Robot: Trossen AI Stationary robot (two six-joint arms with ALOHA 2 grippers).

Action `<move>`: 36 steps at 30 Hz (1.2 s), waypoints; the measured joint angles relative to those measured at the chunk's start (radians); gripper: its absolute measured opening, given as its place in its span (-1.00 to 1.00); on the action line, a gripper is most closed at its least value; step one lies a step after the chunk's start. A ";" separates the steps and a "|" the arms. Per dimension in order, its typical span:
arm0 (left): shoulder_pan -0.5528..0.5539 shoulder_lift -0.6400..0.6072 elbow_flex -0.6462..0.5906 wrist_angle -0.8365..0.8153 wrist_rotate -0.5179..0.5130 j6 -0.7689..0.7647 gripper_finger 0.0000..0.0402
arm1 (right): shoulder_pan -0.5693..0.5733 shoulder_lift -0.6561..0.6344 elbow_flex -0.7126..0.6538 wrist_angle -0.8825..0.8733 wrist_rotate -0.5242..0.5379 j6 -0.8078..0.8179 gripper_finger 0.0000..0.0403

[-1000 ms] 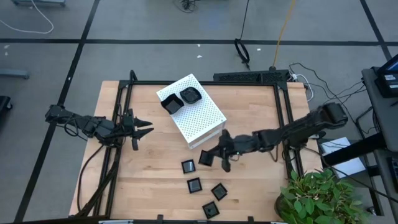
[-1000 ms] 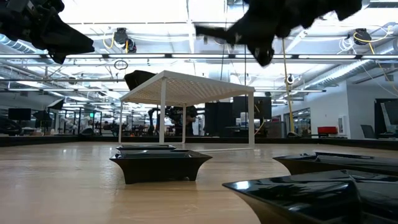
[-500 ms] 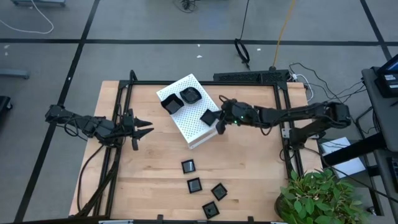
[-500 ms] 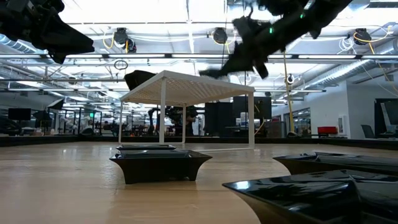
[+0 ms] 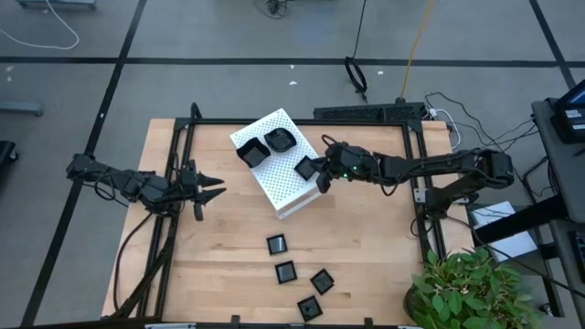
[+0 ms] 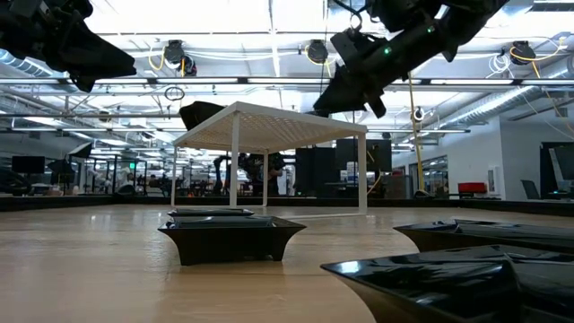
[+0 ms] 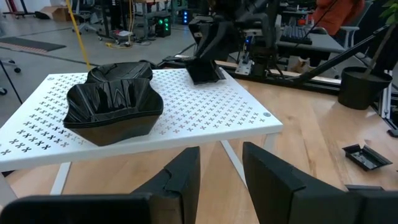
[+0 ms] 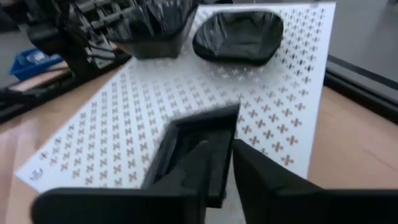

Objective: Pick & Place Mini shaped plates
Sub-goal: Stack the square plate on top of the other square plate on the shelf

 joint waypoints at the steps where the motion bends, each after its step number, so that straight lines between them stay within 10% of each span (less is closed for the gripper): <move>1: 0.000 0.000 0.000 0.000 0.000 0.000 -0.39 | 0.000 -0.002 0.000 0.005 0.000 0.000 -0.63; 21: 0.000 0.000 0.000 0.000 0.000 0.000 -0.39 | 0.182 -0.078 0.034 0.044 -0.102 -0.297 -0.08; 31: 0.000 0.000 0.000 0.001 0.000 0.000 -0.39 | 0.708 0.106 0.610 -0.764 0.419 -0.291 -0.08; 36: 0.000 0.000 0.000 0.000 0.000 0.000 -0.39 | 0.806 0.309 0.832 -1.122 0.385 0.079 -0.08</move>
